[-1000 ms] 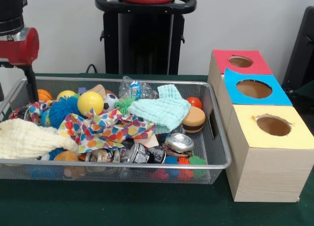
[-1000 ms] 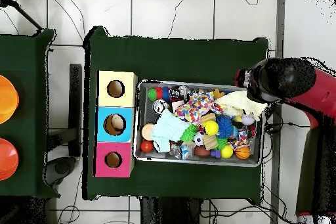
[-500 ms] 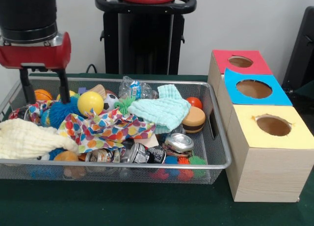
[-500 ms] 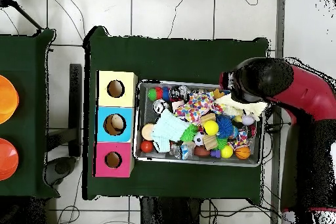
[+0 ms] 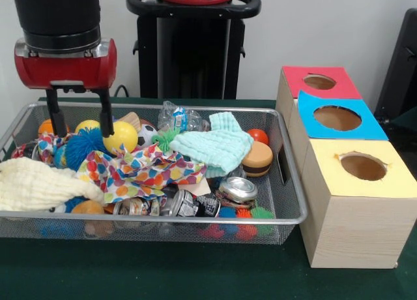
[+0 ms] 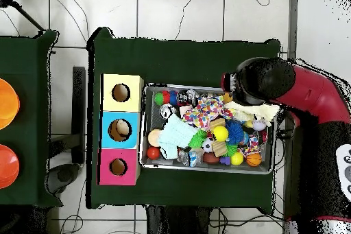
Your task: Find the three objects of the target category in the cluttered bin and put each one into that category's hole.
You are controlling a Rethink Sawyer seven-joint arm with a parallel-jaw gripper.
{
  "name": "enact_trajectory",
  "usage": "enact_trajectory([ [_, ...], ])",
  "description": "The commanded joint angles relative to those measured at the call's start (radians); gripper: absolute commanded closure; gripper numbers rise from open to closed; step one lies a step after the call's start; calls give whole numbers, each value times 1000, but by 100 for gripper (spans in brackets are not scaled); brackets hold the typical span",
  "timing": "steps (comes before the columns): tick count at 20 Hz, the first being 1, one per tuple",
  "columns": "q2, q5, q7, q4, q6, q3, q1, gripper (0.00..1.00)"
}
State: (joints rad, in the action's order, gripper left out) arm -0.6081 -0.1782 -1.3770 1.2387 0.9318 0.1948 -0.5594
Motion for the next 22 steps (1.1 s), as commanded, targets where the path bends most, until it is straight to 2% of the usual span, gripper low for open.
enact_trajectory([
  [1, 1, 8, -34, 110, -65, 56, -13, 0],
  [12, -66, 14, -41, 236, -144, 49, -39, 0],
  [22, -139, 22, -61, 393, -244, 51, -77, 0],
])
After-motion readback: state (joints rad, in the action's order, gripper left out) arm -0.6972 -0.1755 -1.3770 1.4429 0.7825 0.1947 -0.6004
